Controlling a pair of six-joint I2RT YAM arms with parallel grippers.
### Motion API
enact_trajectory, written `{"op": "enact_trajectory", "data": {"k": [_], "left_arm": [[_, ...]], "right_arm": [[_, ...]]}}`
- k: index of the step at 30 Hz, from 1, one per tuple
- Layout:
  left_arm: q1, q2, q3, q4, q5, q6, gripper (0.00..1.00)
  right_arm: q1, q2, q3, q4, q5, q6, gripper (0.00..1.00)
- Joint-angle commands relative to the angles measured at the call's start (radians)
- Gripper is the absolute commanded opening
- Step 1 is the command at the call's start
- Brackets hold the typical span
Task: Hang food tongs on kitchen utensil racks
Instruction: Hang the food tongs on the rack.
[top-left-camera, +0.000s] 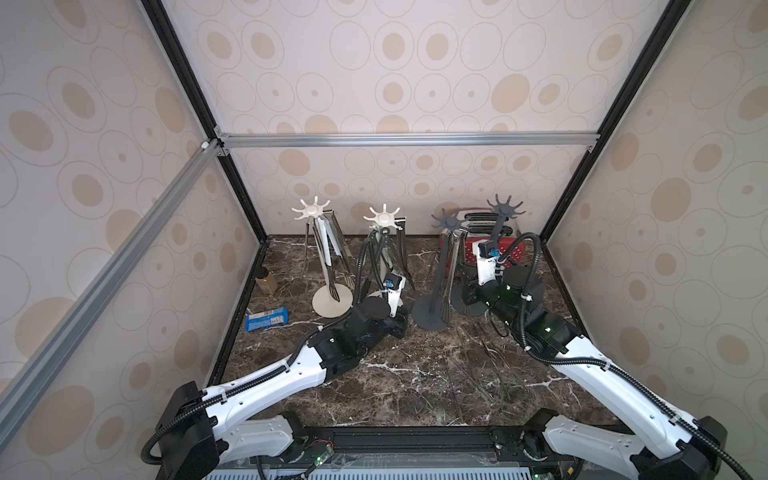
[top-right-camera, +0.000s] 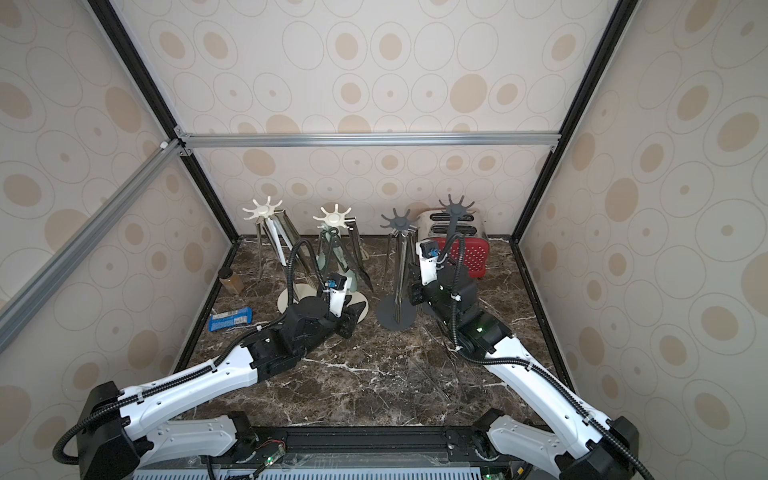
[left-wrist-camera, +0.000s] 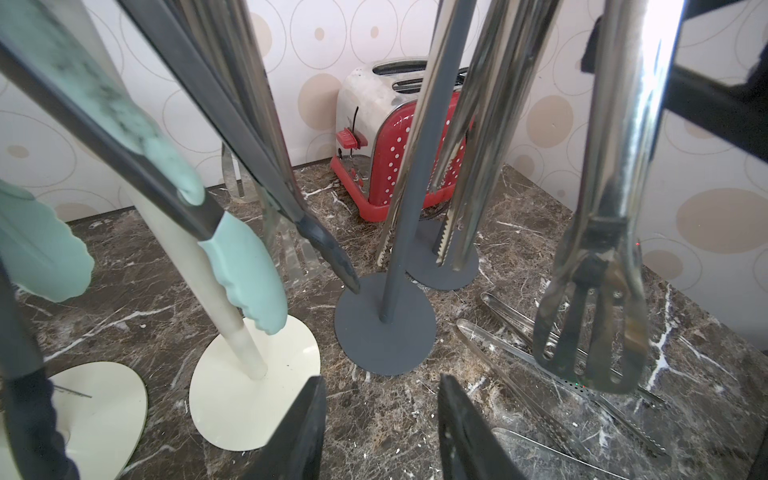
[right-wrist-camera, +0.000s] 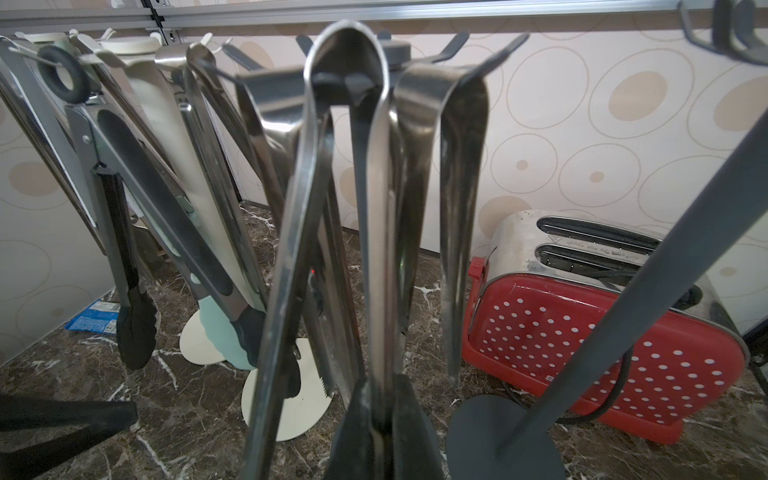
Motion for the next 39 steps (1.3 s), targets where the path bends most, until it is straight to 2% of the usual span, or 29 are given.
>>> {"op": "enact_trajectory", "data": {"k": [1, 24, 27, 33, 39], "left_arm": [[0.010, -0.001, 0.002, 0.012, 0.005, -0.018, 0.44], [0.011, -0.008, 0.002, 0.010, 0.002, -0.013, 0.44], [0.011, -0.007, 0.002, 0.009, 0.002, -0.013, 0.44], [0.009, -0.012, 0.000, 0.008, 0.005, -0.015, 0.44], [0.010, -0.017, -0.003, 0.003, 0.005, -0.015, 0.44]], "right_arm": [[0.005, 0.016, -0.046, -0.137, 0.032, 0.022, 0.09], [0.005, 0.021, -0.032, -0.143, 0.042, 0.024, 0.25], [0.004, 0.016, -0.032, -0.149, 0.045, 0.024, 0.32], [0.004, -0.016, -0.036, -0.170, 0.061, 0.017, 0.53], [0.005, -0.092, -0.050, -0.216, 0.112, 0.014, 0.62]]}}
